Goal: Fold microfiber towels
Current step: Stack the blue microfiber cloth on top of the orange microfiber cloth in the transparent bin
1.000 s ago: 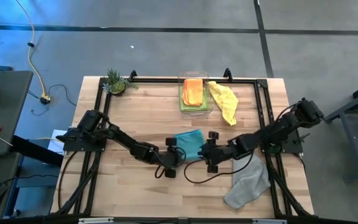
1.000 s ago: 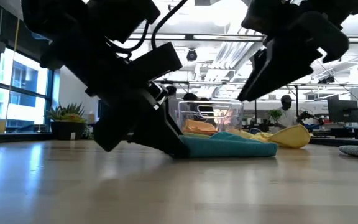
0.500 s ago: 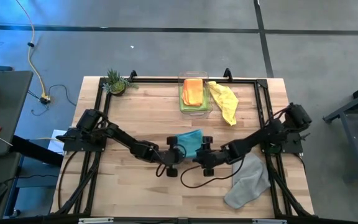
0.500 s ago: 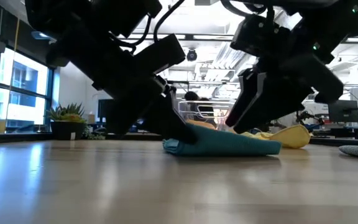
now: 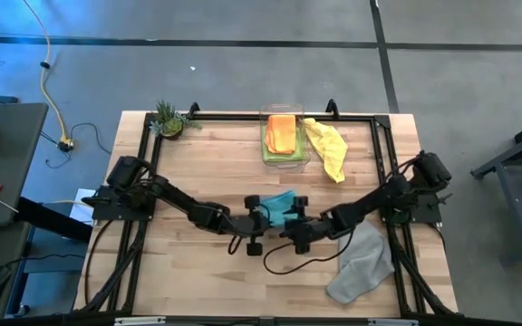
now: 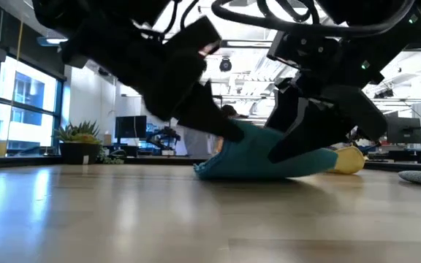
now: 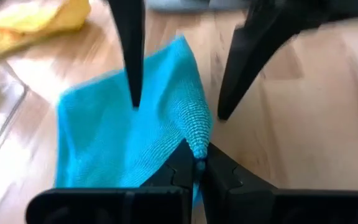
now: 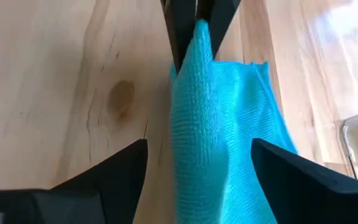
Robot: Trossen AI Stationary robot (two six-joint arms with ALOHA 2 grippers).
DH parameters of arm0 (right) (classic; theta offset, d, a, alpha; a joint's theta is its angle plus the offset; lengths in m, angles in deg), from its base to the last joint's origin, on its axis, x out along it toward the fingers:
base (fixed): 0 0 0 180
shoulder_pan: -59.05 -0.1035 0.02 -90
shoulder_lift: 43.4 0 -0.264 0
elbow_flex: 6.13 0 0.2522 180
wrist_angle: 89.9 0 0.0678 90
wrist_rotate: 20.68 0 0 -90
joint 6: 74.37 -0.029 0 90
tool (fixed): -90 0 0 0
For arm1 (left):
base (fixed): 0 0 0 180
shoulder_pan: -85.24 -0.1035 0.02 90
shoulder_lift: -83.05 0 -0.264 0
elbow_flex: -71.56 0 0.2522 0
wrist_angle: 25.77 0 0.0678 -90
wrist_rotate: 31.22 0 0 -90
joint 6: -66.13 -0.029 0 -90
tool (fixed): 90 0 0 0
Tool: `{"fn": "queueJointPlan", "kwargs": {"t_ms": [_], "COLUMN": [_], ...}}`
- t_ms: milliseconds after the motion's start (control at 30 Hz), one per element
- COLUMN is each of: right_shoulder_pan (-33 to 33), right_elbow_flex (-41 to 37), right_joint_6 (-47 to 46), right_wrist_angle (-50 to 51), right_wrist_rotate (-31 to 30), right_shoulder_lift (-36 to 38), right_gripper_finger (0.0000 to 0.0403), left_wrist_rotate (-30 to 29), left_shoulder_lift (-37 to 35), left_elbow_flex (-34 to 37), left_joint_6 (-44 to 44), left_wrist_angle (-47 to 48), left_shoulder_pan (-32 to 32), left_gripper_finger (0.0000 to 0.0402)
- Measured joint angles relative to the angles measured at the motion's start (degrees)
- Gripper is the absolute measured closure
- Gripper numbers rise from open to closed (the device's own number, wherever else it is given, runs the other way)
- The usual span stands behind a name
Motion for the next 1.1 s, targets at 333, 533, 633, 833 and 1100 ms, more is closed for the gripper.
{"fn": "queueJointPlan", "kwargs": {"t_ms": [333, 533, 633, 833, 1100], "right_shoulder_pan": [3.2, 3.8, 3.8, 3.8, 4.0], "right_elbow_flex": [0.0, 0.0, 0.0, 0.0, 0.0], "right_joint_6": [4.5, 5.5, 5.9, 5.5, 5.3], "right_wrist_angle": [1.0, 0.4, 0.2, 0.2, 0.2], "right_wrist_rotate": [6.9, 9.3, 9.3, 9.3, 9.3], "right_shoulder_lift": [0.0, 0.0, 0.0, 0.0, 0.0], "right_gripper_finger": [0.0203, 0.0286, 0.0327, 0.0397, 0.04], "left_wrist_rotate": [-0.3, -0.3, -0.2, 1.1, 3.1], "left_shoulder_lift": [-0.3, -0.3, -0.3, -1.0, -5.1], "left_elbow_flex": [0.0, 0.0, 0.0, 0.0, 0.0], "left_joint_6": [0.0, 0.1, 1.2, 1.6, 2.7], "left_wrist_angle": [-0.6, -0.7, -1.0, -1.3, 1.1], "left_shoulder_pan": [0.0, 0.0, 0.0, 0.0, 0.2], "left_gripper_finger": [0.04, 0.04, 0.0393, 0.0349, 0.0279]}}
